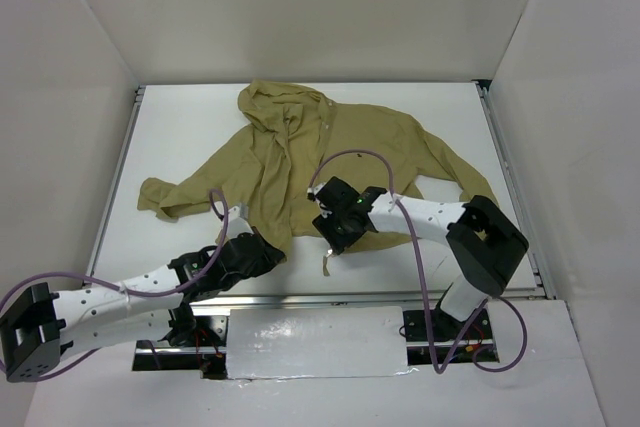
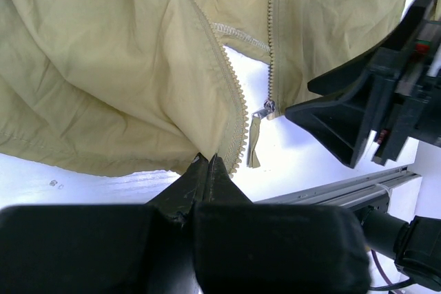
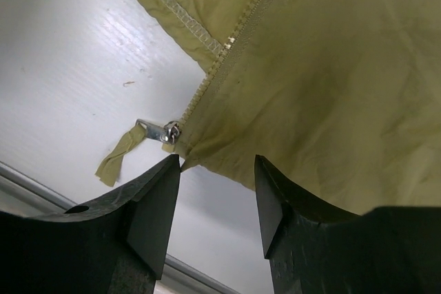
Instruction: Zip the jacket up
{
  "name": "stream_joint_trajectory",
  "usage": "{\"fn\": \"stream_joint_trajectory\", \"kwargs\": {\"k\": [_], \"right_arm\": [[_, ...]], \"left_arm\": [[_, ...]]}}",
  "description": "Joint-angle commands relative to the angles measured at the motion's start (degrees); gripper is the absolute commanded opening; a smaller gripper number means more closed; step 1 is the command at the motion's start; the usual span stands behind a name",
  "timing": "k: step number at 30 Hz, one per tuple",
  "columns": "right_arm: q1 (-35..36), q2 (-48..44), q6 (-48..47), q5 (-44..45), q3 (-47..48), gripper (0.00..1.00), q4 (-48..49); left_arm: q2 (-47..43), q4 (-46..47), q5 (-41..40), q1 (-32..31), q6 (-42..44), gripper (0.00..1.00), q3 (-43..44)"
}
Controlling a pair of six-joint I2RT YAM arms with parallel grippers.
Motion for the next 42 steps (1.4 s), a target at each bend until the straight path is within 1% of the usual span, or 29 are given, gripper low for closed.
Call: {"fn": "stream_joint_trajectory", "kwargs": {"k": [1,5,10,12,14,19,20,22,24,27,28,32,35,36,37,38,39,40,41,42], "right_arm": [[-0.02,1.79,-0.18,0.98,2.32,0.55,-0.39],[-0.02,2.85,0.26,1.68,2.94,0.52,-0.39],[0.07,5.91,0.53,0.98,4.69,0.46,-1.88],[0.25,6.97,0.53,0.1,5.57,0.47,-3.02],[0.42,7.94,0.62,-0.42,5.93,0.51,-3.64],[0.6,7.86,0.97,-0.34,5.66,0.52,-3.99],[0.6,8.29,1.05,-0.34,5.66,0.5,-4.43],[0.6,8.82,1.14,-1.64,5.31,0.48,-4.52],[0.69,9.52,1.32,-2.0,4.79,0.42,-4.7],[0.77,9.97,1.76,-2.18,4.35,0.23,-4.79],[0.77,9.97,2.28,-1.66,4.26,0.0,-4.7],[0.77,7.69,4.04,-1.3,3.82,0.0,-3.13],[0.6,2.34,8.25,-0.78,3.21,0.0,-0.14],[0.51,0.58,9.74,-0.43,2.85,0.0,0.92],[0.34,-3.27,13.06,0.62,2.07,0.0,3.1],[-0.01,-5.22,14.92,1.33,1.54,0.0,4.34],[-0.19,-7.15,17.12,1.51,0.75,0.0,5.75],[-0.28,-11.17,20.97,1.42,-1.35,0.0,9.33],[-0.28,-13.04,22.83,1.07,-2.41,0.0,11.02],[-0.28,-14.97,26.68,1.16,-3.55,0.0,12.69]], "left_arm": [[0.6,1.63,0.27,0.32,0.92,0.0,1.85],[0.69,1.89,0.27,0.4,0.75,0.0,1.76],[0.78,2.42,0.19,0.4,0.75,0.0,1.5],[0.87,2.42,0.1,0.32,0.84,0.0,1.49],[0.78,2.42,0.19,0.49,0.75,0.0,1.41],[0.34,2.42,0.27,0.4,0.75,0.0,1.06],[0.25,2.42,0.27,0.49,0.66,0.0,1.06],[0.08,2.25,0.19,0.49,0.75,0.0,1.06],[-0.01,2.16,-0.08,0.58,0.75,0.0,1.14],[-0.1,1.89,-0.34,0.58,0.66,0.0,1.14],[-0.01,1.89,-0.43,0.58,0.66,0.0,1.14],[0.95,2.94,-0.96,0.93,0.48,0.0,1.41],[3.31,5.49,-1.31,2.24,2.23,0.0,2.37],[3.94,7.58,-1.22,2.77,3.03,0.0,2.9],[4.64,9.0,-1.13,3.56,4.16,0.0,3.51],[5.6,11.01,-1.74,3.66,6.7,0.0,4.47],[5.96,14.95,-2.36,3.57,8.03,0.0,4.92],[6.31,17.16,-2.88,3.66,10.65,0.0,5.36],[6.4,19.19,-3.85,3.74,11.72,0.0,5.54],[6.49,23.12,-4.29,3.74,12.87,0.0,5.54]]}}
